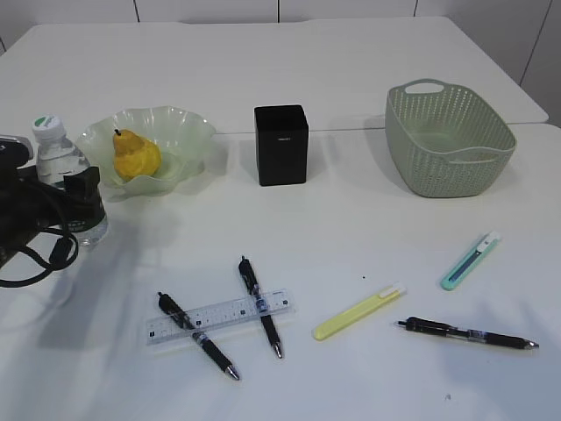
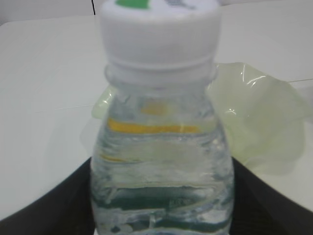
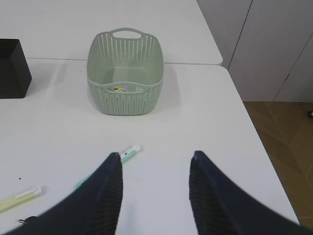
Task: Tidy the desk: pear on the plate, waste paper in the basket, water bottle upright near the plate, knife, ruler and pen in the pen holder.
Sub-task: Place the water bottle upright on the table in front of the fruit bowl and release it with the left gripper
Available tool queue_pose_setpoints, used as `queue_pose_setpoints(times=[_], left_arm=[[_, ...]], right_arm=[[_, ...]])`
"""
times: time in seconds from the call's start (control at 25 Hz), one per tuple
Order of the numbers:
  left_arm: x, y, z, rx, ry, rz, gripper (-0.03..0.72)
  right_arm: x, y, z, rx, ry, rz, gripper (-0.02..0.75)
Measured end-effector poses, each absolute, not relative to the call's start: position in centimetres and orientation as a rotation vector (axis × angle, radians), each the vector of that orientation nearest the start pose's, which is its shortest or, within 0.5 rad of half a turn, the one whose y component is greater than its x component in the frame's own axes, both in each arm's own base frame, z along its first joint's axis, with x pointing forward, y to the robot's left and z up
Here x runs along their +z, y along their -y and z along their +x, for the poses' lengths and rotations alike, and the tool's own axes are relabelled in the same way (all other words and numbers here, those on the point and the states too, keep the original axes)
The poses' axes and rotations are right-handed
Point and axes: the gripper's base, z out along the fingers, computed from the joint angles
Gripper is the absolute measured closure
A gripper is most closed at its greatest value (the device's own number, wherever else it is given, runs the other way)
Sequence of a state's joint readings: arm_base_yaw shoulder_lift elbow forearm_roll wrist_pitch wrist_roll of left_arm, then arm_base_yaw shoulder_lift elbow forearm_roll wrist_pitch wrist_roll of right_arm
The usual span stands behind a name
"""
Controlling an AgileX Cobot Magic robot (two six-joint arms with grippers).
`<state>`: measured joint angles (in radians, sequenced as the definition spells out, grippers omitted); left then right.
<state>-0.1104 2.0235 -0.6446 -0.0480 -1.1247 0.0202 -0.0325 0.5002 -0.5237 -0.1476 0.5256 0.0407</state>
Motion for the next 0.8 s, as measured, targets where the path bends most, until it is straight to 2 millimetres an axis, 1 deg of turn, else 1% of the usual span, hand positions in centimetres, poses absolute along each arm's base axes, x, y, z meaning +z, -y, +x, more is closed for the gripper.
queue_pose_setpoints(times=[0.28,0.44,0.56,0.72,0.8], left_arm=[[10.98,3.42,33.64,-0.05,-1.737,0.072,0.202],[10.97,3.48,33.63,-0.067,-1.739,0.065,0.201],[10.97,3.49,33.63,-0.082,-1.74,0.05,0.173],[11.23,3.53,33.65,-0.093,-1.722,0.044,0.092],[11.26,3.53,33.66,-0.094,-1.718,0.042,0.078]], right_arm=[[30.56,1.0,10.04,-0.151,-1.983,-0.006,0.372],[30.56,1.0,10.04,-0.151,-1.983,-0.006,0.372],[30.56,1.0,10.04,-0.151,-1.983,-0.006,0.372],[30.56,1.0,10.04,-0.151,-1.983,-0.006,0.372],[30.56,1.0,10.04,-0.151,-1.983,-0.006,0.372]])
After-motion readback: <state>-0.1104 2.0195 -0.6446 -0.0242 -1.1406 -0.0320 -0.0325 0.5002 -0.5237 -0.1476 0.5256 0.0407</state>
